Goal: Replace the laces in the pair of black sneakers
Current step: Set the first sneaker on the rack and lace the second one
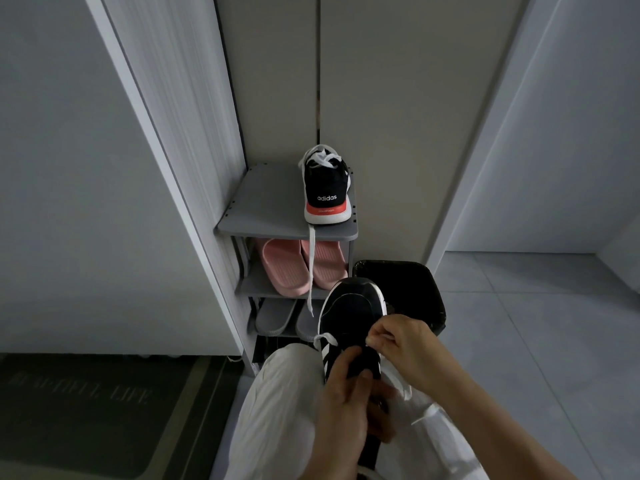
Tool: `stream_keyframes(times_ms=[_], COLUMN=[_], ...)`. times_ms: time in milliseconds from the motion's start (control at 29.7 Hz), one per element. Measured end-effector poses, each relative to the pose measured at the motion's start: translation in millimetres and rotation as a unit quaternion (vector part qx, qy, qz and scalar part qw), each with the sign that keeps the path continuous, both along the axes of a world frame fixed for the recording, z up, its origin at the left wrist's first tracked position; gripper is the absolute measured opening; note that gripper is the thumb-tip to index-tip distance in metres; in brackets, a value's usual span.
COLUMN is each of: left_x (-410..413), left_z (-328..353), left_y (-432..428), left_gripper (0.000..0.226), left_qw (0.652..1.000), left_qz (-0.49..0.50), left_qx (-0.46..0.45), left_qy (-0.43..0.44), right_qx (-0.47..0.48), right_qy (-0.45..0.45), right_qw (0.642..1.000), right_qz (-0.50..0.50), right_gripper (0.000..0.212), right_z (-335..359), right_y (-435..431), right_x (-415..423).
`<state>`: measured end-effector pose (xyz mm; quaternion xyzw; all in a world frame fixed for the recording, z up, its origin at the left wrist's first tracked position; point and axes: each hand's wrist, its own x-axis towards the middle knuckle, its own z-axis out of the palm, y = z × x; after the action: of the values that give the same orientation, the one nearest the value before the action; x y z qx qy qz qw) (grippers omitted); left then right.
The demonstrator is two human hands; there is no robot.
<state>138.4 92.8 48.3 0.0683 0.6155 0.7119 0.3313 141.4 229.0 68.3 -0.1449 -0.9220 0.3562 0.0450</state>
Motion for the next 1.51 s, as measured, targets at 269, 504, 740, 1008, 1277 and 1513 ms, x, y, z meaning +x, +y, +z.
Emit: stream_keyframes(times_ms=[269, 504, 740, 1008, 1277, 1513], left_x=[-14.6, -5.6, -15.7, -30.4, -39.4, -17.3], left_z=[1.2, 0.9, -0.9, -6.9, -7.1, -21.3], left_y=[0.4, 2.9, -1.2, 0.7, -11.5, -79.9], left_gripper=[0.028, 0.036, 0.018, 0.004, 0.007, 0.015], left_qw=[0.999, 0.997, 0.986, 0.916, 0.843, 0.862], left_qz=[0.014, 0.034, 0.002, -0.003, -0.031, -0.05], left_qx=[-0.037, -0.053, -0.121, -0.271, -0.273, -0.283], left_qy=[0.024, 0.043, 0.116, 0.298, 0.463, 0.417], right_qx=[-0.194, -0.052, -0.011, 0.03, -0.136, -0.055], right_qy=[0.025, 0.021, 0.036, 0.081, -0.003, -0.067], right_qw=[0.975, 0.996, 0.998, 0.996, 0.987, 0.996], right_qz=[-0.103, -0.068, -0.048, -0.012, -0.085, 0.019], right_gripper=[0.011, 0.017, 0.008, 0.01, 0.011, 0.013], right_z=[0.4, -7.5, -14.9, -22.3, -18.5, -6.1], right_y=[-2.2, -5.1, -5.8, -10.5, -3.9, 14.4], right_x=[8.6, 1.5, 1.5, 9.7, 9.7, 16.5])
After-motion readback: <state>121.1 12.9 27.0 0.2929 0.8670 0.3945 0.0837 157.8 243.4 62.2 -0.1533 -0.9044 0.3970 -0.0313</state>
